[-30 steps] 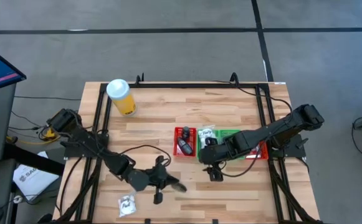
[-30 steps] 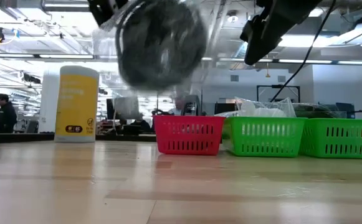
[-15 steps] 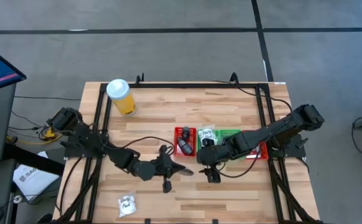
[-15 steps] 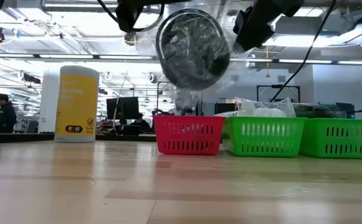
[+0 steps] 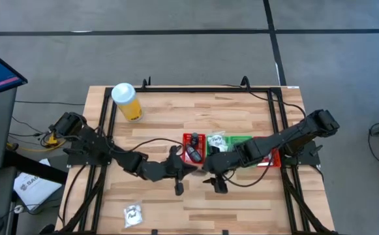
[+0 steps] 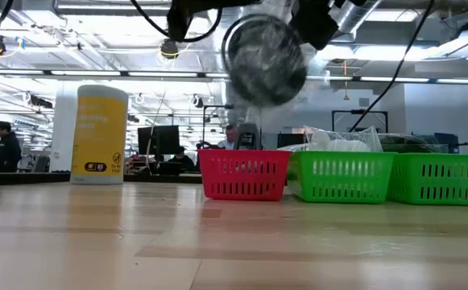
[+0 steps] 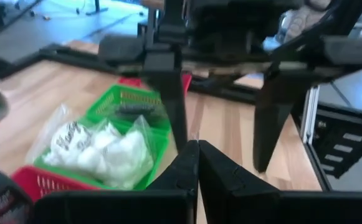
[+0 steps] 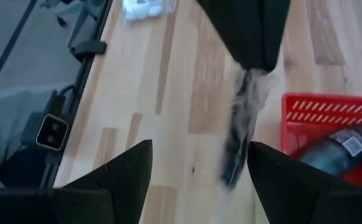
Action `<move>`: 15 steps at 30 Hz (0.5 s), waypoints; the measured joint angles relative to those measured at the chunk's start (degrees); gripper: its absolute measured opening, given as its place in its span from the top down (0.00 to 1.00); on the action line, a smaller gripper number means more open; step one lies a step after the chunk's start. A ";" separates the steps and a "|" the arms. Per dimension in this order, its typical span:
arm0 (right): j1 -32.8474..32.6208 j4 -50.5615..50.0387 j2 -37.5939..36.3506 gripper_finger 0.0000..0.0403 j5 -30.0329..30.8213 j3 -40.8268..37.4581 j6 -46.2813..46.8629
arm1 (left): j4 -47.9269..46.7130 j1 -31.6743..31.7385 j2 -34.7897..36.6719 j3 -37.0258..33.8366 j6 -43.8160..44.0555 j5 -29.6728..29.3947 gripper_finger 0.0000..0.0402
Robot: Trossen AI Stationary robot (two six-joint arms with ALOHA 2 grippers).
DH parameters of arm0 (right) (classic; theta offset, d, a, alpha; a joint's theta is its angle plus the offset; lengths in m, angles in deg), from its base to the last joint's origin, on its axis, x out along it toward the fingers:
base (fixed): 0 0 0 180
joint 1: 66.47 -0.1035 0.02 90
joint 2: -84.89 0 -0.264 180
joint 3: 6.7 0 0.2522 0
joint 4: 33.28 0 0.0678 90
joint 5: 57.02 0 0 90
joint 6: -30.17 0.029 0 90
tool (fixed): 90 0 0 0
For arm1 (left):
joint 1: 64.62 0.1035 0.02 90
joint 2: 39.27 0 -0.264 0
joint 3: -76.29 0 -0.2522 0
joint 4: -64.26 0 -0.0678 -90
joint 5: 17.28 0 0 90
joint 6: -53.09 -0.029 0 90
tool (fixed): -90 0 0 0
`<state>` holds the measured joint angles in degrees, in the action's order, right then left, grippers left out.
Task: Pick & Place Travel size toiletries
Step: Put the black hairbrush into the right green bin
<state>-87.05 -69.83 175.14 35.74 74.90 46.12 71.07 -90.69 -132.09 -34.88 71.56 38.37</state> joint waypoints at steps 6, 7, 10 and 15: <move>0.54 3.02 0.00 0.38 0.04 0.00 -1.33 | 5.35 1.02 0.00 0.00 -3.99 0.02 1.00; 0.52 3.32 0.00 0.39 0.04 0.00 -1.34 | 6.00 1.22 0.00 0.00 -4.56 0.02 1.00; 0.80 3.39 0.00 0.43 0.05 0.00 -1.40 | 6.49 2.07 0.00 0.00 -5.12 0.02 1.00; 1.24 3.47 0.00 0.58 0.15 0.00 -1.53 | 6.97 3.00 0.68 0.03 -6.48 0.01 1.00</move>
<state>-85.81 -66.36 175.14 35.89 74.90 44.59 78.05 -87.68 -131.41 -34.85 65.08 38.38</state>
